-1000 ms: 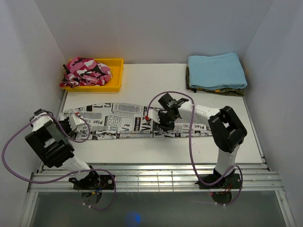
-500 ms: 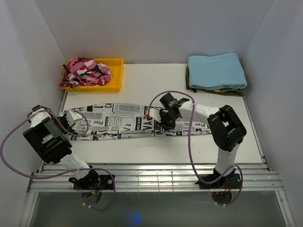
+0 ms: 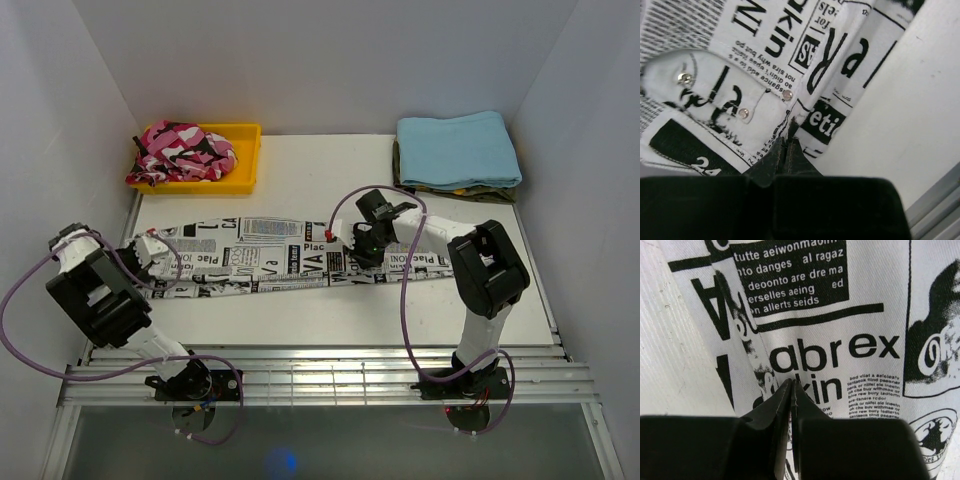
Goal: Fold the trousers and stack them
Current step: Fold the trousers
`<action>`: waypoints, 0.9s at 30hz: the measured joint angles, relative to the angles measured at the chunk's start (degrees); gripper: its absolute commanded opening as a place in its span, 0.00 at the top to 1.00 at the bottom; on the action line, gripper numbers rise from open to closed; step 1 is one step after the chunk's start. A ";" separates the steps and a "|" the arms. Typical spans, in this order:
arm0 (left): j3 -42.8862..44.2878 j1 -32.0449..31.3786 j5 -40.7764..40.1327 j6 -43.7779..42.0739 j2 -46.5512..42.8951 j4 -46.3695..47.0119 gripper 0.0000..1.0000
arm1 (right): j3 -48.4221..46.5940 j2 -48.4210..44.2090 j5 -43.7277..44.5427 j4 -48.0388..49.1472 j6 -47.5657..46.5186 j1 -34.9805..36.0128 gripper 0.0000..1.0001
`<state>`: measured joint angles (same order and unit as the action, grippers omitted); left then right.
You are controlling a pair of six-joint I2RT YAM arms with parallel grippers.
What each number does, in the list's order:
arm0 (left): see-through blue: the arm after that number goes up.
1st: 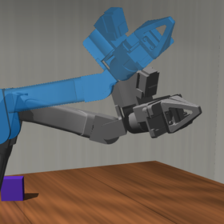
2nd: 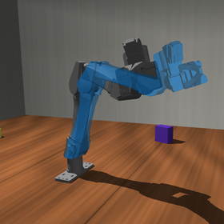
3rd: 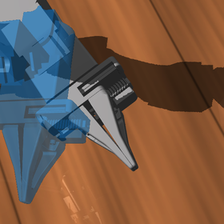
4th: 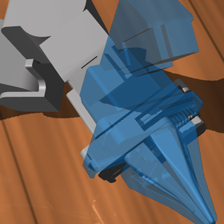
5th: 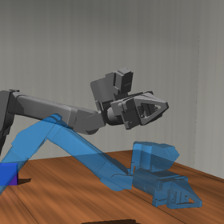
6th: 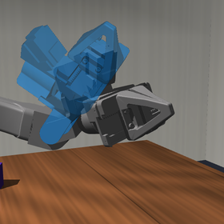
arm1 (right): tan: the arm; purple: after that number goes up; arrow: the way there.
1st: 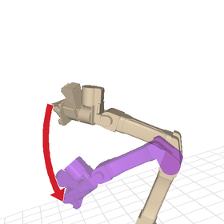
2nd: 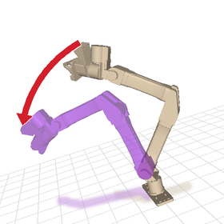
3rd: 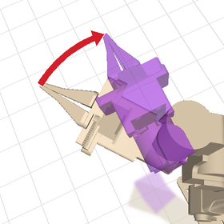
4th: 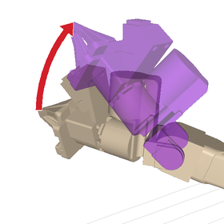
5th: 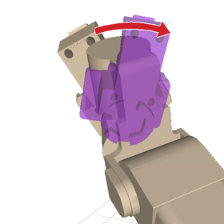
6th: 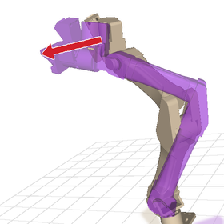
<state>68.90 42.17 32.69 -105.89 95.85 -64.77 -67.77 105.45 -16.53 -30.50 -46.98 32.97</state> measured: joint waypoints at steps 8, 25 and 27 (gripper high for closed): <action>-10.23 1.64 -4.37 1.42 1.95 6.84 1.00 | -3.96 0.00 0.24 -6.32 0.48 -0.70 0.58; -9.11 1.99 -2.91 5.99 3.21 6.60 1.00 | -16.98 6.78 1.73 -4.28 3.19 19.98 0.61; -9.11 2.01 -2.89 5.99 3.26 6.60 1.00 | -15.67 8.17 4.02 -2.95 3.06 20.22 0.60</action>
<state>59.79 44.18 29.80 -99.90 99.11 -58.17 -83.44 113.62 -12.51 -33.45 -43.92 53.19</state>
